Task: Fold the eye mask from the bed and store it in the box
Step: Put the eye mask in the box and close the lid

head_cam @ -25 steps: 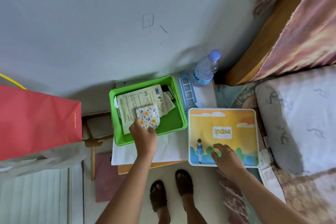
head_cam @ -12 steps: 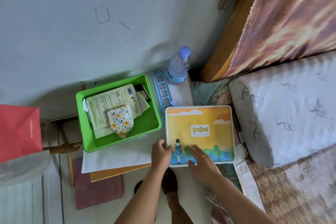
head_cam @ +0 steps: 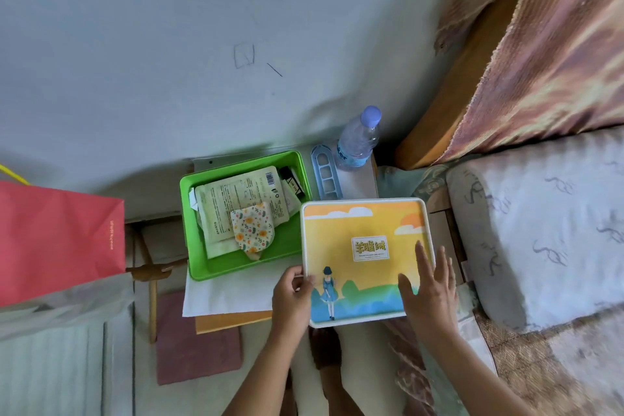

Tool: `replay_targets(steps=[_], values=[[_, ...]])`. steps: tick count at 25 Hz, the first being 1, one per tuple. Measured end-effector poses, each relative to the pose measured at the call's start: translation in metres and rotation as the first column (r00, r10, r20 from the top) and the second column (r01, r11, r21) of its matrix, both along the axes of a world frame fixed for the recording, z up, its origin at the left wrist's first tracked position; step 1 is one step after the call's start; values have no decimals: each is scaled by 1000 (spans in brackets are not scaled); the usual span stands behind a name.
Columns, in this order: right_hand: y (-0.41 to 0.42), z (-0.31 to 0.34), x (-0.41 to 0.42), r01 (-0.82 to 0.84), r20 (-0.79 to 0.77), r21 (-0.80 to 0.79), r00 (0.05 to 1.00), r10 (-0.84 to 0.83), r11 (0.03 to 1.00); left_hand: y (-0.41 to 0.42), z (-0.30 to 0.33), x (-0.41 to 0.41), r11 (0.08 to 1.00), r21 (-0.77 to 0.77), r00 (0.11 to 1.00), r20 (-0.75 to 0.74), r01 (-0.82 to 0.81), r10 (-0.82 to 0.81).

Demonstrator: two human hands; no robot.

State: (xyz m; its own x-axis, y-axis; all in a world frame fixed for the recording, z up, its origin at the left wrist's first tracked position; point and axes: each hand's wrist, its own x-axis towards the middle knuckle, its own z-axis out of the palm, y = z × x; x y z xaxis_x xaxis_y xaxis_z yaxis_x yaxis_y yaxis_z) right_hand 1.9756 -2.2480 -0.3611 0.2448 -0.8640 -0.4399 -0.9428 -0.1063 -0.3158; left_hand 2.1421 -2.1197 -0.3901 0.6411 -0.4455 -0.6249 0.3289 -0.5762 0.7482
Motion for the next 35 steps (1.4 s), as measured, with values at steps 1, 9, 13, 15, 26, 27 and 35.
replay_targets(steps=[1,9,13,15,26,27,35], values=[[-1,3,8,57,29,8,998,-58,998,8,5,11,999,-5,999,10,-37,37],[6,2,126,238,321,304,886,-335,922,62,23,120,949,211,942,291,-232,166],[8,-8,168,172,255,221,940,-227,960,63,16,164,915,345,859,513,-209,3],[6,-16,178,144,216,182,959,-182,973,61,8,176,891,423,827,552,-166,-108],[-2,-43,177,15,242,26,970,-21,1000,59,-19,173,876,474,879,451,-89,-155],[-4,-43,177,65,268,81,960,-84,995,59,-19,173,900,416,900,431,-129,-70],[-12,-49,173,342,266,451,830,-490,824,64,-28,183,909,229,921,264,-349,287]])
